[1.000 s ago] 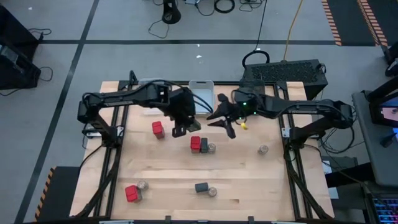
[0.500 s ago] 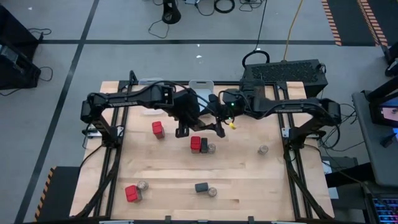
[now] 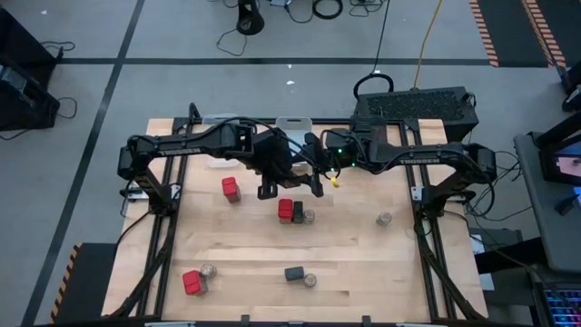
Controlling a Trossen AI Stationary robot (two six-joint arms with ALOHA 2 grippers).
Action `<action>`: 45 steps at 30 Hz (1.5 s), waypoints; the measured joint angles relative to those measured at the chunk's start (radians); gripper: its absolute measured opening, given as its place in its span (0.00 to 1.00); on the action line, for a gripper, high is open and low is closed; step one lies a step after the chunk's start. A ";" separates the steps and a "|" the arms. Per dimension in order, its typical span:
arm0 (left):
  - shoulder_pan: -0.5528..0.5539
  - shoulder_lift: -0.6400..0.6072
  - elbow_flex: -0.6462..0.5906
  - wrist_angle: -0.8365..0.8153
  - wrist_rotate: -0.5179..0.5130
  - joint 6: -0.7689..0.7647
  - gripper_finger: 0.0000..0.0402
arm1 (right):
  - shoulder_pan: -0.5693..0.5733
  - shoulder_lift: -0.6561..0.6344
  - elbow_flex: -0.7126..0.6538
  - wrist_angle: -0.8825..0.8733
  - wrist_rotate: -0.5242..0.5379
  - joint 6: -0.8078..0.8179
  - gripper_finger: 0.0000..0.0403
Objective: Sort spices by type
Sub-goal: Put the green seasoning can into the black bin
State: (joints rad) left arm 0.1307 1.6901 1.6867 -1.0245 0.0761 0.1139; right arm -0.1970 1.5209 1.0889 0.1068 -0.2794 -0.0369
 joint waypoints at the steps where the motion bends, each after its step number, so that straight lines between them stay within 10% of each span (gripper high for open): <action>1: 0.000 0.000 0.000 0.004 -0.001 0.000 0.34 | 0.000 0.000 0.000 0.000 0.000 0.003 0.61; 23: 0.000 0.000 -0.001 0.021 -0.047 -0.003 0.35 | 0.002 0.000 0.000 -0.005 0.058 -0.058 0.24; 45: 0.013 -0.130 -0.001 -0.033 -0.272 0.030 0.67 | -0.184 -0.154 -0.001 -0.283 0.078 -0.122 0.23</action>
State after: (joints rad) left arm 0.1441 1.5600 1.6857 -1.0575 -0.1960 0.1442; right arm -0.3811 1.3666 1.0882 -0.1762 -0.2018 -0.1586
